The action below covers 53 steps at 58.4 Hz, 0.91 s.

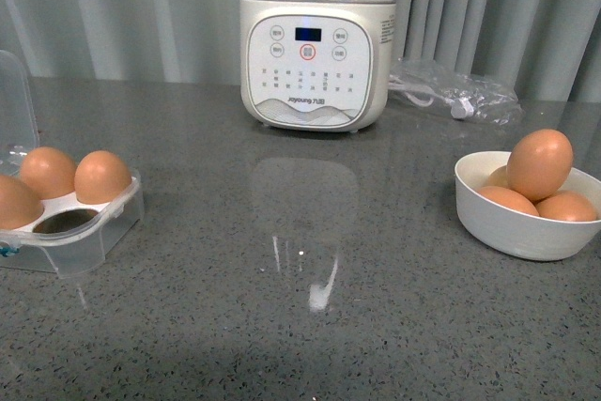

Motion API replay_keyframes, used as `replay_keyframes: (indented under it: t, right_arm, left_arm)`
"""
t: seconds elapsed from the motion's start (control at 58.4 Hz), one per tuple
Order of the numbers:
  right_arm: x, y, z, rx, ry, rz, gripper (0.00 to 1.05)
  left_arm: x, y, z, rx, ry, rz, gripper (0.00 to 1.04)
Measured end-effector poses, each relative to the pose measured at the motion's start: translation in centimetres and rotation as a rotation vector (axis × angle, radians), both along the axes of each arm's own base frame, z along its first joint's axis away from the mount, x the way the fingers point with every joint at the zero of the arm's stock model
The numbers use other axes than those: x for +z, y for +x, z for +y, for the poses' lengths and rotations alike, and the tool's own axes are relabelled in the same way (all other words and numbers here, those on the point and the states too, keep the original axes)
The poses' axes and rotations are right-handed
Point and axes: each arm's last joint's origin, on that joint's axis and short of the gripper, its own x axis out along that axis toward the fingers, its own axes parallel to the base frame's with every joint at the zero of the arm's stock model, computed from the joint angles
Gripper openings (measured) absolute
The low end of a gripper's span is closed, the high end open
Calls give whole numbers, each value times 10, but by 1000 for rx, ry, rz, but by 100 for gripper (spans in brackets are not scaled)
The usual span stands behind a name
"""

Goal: Put egg into box

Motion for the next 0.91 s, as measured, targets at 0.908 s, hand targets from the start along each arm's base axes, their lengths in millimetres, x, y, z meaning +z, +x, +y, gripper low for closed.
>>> replay_keyframes:
  t: [0.908]
  right_arm:
    - [0, 0, 0, 0, 0, 0, 98]
  left_arm:
    - [0, 0, 0, 0, 0, 0, 98]
